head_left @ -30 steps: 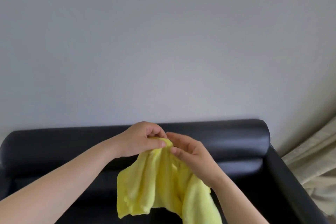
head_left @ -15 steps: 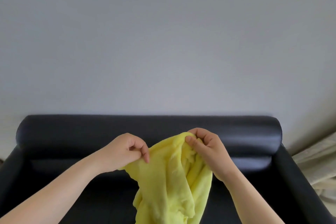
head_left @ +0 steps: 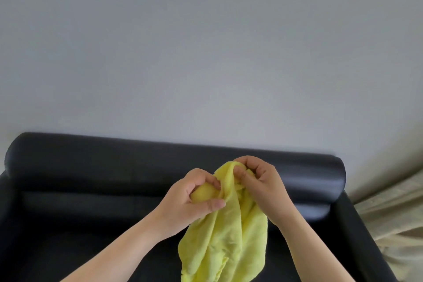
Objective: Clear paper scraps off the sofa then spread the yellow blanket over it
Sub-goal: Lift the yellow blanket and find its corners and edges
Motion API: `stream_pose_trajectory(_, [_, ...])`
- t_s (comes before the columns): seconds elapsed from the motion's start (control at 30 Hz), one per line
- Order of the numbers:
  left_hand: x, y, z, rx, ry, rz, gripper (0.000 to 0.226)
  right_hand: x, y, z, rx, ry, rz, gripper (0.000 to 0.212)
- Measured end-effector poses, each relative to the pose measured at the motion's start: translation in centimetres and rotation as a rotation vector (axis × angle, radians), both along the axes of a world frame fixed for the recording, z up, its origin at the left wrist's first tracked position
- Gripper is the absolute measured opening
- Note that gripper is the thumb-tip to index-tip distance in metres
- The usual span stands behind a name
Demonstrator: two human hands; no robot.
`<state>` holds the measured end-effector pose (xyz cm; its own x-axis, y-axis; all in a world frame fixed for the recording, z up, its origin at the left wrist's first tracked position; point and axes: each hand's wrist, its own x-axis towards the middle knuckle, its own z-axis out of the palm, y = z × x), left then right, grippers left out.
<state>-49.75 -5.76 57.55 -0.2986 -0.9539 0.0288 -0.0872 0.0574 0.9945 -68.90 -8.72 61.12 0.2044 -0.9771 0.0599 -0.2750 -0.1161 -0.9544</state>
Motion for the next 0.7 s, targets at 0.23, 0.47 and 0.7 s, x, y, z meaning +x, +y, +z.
stream_pose_trajectory(0.23, [-1.6,0.0,0.3,-0.227,-0.072,0.095,0.029,-0.2,0.1,0.2,-0.001,-0.009,-0.052,0.017])
stream_pose_trajectory(0.47, [-2.1,-0.2,0.0,-0.159,-0.219,-0.055,0.028,-0.7,0.1,-0.1,-0.002,-0.032,-0.079,0.018])
stream_pose_trajectory(0.7, [-0.6,0.4,0.0,-0.044,-0.381,-0.236,0.045,-1.9,-0.7,-0.7,-0.025,-0.01,-0.228,0.013])
